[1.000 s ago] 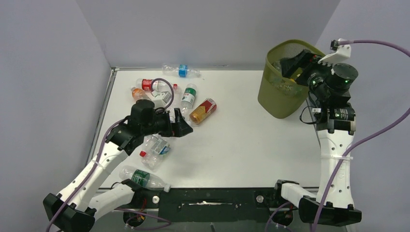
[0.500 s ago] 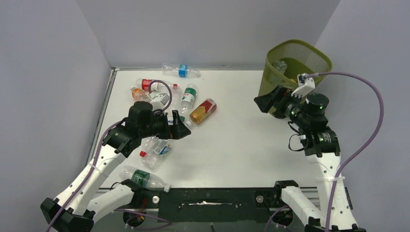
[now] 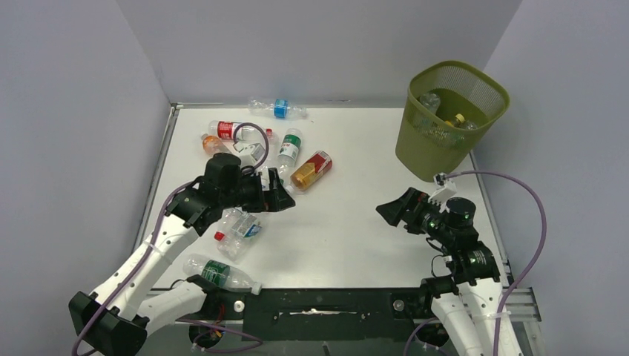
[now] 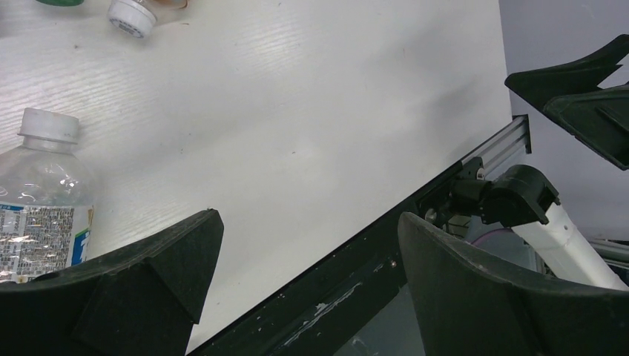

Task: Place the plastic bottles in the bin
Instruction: Pick up the plastic bottle at the center of the board.

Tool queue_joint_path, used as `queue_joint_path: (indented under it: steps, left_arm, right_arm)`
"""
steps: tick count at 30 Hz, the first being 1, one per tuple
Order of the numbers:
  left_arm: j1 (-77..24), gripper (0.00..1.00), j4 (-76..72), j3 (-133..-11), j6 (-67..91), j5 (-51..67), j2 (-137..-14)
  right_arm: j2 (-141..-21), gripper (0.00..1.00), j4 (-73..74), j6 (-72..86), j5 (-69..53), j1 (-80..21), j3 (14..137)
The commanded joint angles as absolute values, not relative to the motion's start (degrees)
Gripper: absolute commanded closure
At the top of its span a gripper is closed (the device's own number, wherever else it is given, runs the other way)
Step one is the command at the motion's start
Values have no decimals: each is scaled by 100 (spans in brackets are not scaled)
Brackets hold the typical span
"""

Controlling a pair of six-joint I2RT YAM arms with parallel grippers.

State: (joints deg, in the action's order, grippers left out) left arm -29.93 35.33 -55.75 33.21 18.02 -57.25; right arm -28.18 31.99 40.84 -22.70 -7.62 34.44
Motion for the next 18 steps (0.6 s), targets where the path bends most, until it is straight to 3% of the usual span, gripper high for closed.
queue_joint_path:
  steps: [1,18]
  left_arm:
    - [-2977,10,3259,-5650,3375,1827,-5922]
    - [-2979,10,2587,-6209,3290,1531,-7186]
  right_arm:
    - [-2804,2,2938,4066,-2493,-818,3302]
    - [-4180,2,1589,3756,-3209,-861,2732]
